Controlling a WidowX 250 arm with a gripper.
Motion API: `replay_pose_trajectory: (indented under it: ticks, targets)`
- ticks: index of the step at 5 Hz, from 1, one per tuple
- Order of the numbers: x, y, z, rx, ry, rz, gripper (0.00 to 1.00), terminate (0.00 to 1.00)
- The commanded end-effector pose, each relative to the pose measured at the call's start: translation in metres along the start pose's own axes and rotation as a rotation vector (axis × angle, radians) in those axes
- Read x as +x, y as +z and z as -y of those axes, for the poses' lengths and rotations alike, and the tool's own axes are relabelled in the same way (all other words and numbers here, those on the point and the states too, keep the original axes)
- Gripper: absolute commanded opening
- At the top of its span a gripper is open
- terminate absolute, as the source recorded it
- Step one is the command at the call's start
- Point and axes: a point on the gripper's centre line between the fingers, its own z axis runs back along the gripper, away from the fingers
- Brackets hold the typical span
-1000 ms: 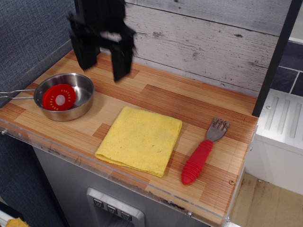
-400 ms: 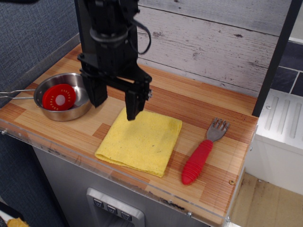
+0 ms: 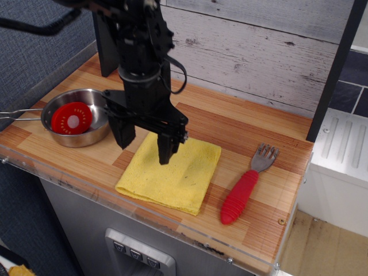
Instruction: Pick the yellow towel and pace it on the side of the wall
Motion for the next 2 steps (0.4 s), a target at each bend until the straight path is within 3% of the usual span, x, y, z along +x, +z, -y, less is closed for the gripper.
replay_pose_trajectory:
  ticks: [1, 2]
  targets:
    - [0.0035, -0.0118, 0.0120, -0.029, -0.052, -0.009, 1.00, 0.00]
    - [0.0018, -0.0216, 0.0164, -0.021, -0.061, -0.018, 1.00, 0.00]
